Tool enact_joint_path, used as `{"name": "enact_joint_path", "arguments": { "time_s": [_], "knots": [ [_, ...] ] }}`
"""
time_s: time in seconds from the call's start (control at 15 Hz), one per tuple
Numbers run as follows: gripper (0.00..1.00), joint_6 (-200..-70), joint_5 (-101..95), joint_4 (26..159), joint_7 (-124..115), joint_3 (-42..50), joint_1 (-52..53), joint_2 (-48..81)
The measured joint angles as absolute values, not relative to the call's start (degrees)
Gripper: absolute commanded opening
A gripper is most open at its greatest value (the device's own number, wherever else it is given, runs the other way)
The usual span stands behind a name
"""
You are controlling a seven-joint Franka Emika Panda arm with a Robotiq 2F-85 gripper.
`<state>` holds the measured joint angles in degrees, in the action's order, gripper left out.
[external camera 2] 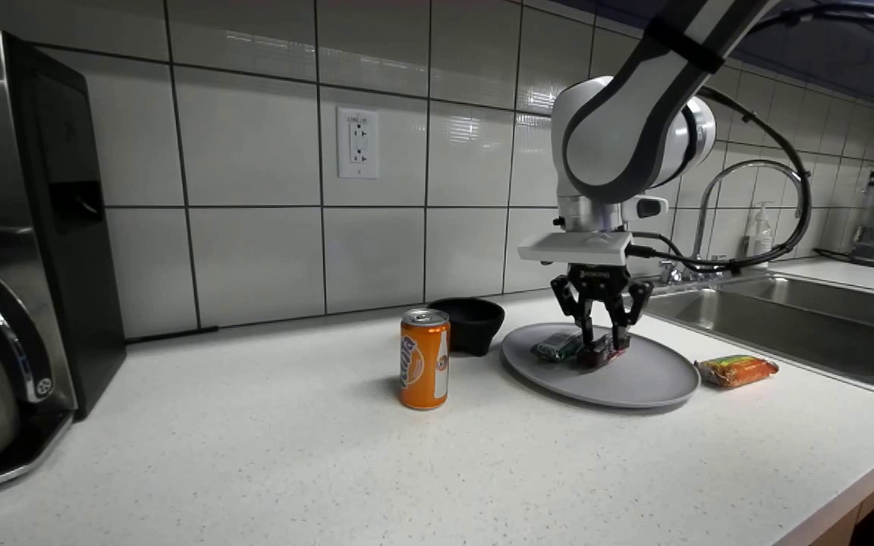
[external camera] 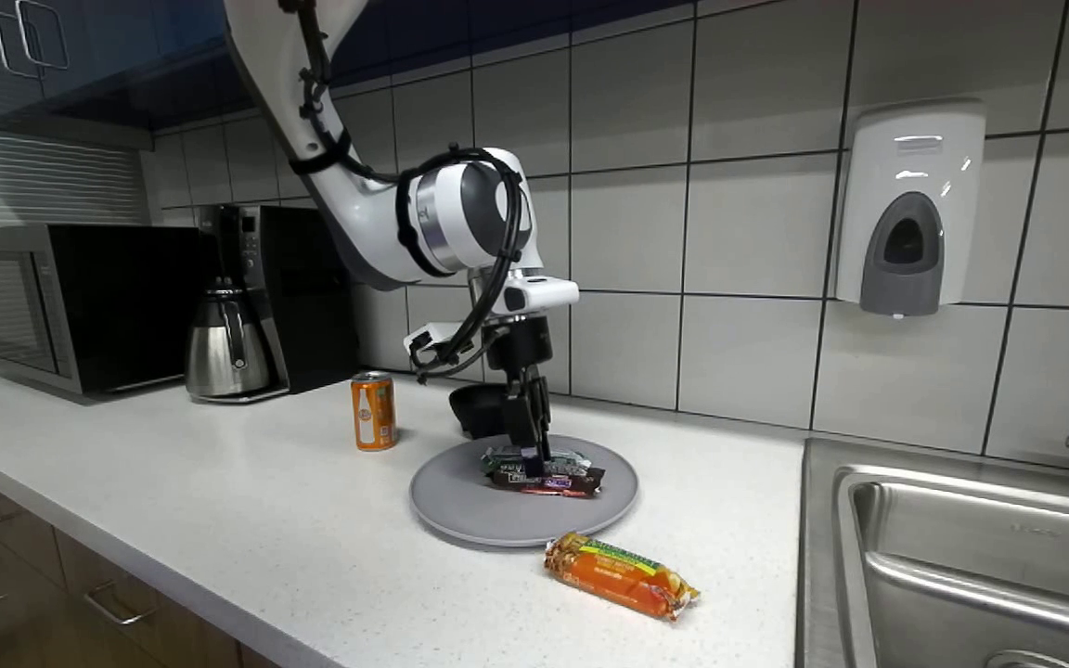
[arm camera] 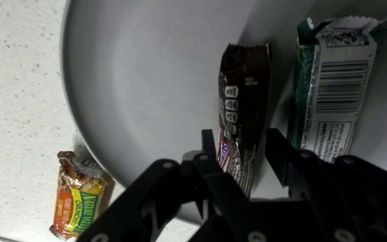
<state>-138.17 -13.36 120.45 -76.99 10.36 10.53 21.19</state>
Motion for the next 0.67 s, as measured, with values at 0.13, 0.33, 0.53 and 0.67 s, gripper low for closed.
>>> {"name": "enact_joint_path", "arguments": {
  "time_s": [0.13, 0.33, 0.53, 0.67],
  "knots": [
    [0.91, -138.19, -13.36, 120.44, -76.99, 10.32, 10.53, 20.98],
    [1.00, -138.21, -13.36, 120.45, -77.46, 10.40, 10.52, 20.42],
    [1.00, -138.26, -13.43, 120.85, -78.80, 10.58, 10.49, 19.24],
    [1.00, -138.30, -13.55, 121.59, -80.20, 10.82, 10.43, 18.11]
  ]
}}
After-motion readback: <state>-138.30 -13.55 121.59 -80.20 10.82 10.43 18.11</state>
